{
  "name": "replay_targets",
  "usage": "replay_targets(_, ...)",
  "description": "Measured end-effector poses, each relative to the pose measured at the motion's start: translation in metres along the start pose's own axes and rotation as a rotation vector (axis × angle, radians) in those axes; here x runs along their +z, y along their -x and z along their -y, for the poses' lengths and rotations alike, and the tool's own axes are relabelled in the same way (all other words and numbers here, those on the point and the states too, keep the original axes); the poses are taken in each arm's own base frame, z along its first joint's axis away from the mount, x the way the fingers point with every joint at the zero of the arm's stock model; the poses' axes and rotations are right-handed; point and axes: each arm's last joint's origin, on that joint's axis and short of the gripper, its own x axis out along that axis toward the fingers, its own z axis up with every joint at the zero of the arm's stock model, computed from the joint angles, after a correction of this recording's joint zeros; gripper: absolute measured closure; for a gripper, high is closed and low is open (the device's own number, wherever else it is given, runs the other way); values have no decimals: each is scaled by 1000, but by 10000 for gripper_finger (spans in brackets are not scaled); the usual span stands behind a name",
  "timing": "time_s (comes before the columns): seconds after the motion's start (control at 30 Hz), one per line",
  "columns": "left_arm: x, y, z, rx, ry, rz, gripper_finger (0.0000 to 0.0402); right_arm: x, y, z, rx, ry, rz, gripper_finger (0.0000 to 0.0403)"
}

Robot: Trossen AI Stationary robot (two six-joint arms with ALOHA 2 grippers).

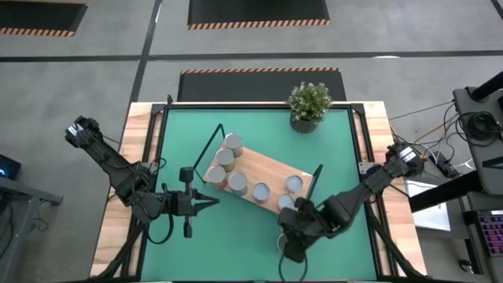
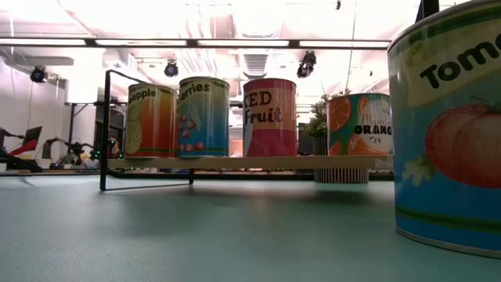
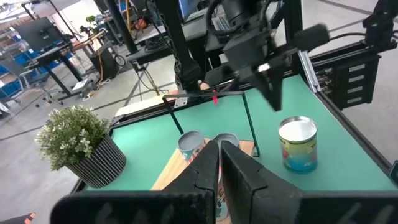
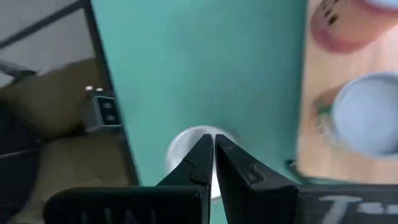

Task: Pick and place cans onto a shelf
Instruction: Put the canned tomatoes on the shelf

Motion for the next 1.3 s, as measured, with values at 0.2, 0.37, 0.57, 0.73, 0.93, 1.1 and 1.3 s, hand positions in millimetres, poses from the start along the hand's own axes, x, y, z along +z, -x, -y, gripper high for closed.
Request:
replay_targets(0.2,0,0,0,0,-42,0,402,-19,3,-23,73,-41,24,394)
replay_targets(0.37,2,0,-1,1,-69,3,402,-46,-6,-50,82,-16,128,394)
replay_targets(0.57,2,1,-1,1,-82,4,402,-91,-29,-75,-11,42,264,394)
replay_targets(0.73,3,1,-1,1,-112,5,402,-125,-55,-85,-89,70,311,394)
replay_targets(0.93,4,1,-1,2,-131,13,402,-133,-78,-84,-146,91,317,394)
replay_targets(1.1,4,1,-1,2,-129,15,402,-135,-83,-83,-177,93,363,393)
replay_targets(1.3,4,1,-1,2,-126,16,402,-131,-75,-83,-163,69,373,362)
